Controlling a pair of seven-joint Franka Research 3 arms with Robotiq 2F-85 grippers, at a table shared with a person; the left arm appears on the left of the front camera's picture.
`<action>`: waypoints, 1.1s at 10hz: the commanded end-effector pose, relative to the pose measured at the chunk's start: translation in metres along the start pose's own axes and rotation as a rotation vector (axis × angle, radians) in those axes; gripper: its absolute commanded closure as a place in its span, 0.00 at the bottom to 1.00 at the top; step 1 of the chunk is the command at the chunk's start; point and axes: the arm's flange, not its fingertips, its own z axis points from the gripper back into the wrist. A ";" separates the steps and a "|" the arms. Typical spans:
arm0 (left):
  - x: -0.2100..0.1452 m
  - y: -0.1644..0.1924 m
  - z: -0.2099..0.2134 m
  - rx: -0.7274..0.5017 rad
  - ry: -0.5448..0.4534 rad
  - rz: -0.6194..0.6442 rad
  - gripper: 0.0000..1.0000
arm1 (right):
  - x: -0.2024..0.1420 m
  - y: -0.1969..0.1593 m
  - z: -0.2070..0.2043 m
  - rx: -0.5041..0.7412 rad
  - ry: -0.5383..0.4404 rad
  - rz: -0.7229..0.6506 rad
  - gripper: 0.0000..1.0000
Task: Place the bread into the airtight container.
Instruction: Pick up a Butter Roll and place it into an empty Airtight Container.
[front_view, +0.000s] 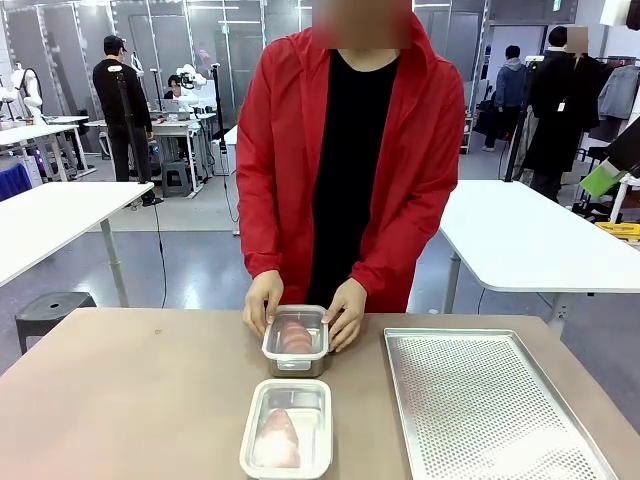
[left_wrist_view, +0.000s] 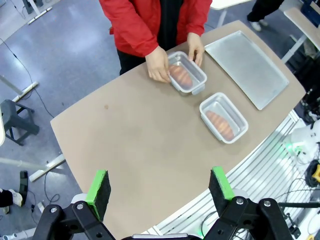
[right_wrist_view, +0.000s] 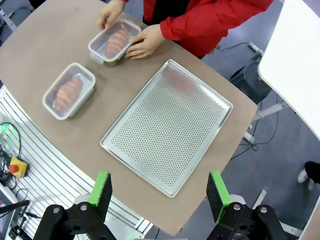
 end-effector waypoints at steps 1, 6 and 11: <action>0.000 0.000 0.001 -0.009 -0.002 -0.014 0.00 | 0.002 -0.003 0.001 -0.005 -0.001 -0.007 0.05; 0.000 0.000 0.001 -0.009 -0.002 -0.014 0.00 | 0.002 -0.003 0.001 -0.005 -0.001 -0.007 0.05; 0.000 0.000 0.001 -0.009 -0.002 -0.014 0.00 | 0.002 -0.003 0.001 -0.005 -0.001 -0.007 0.05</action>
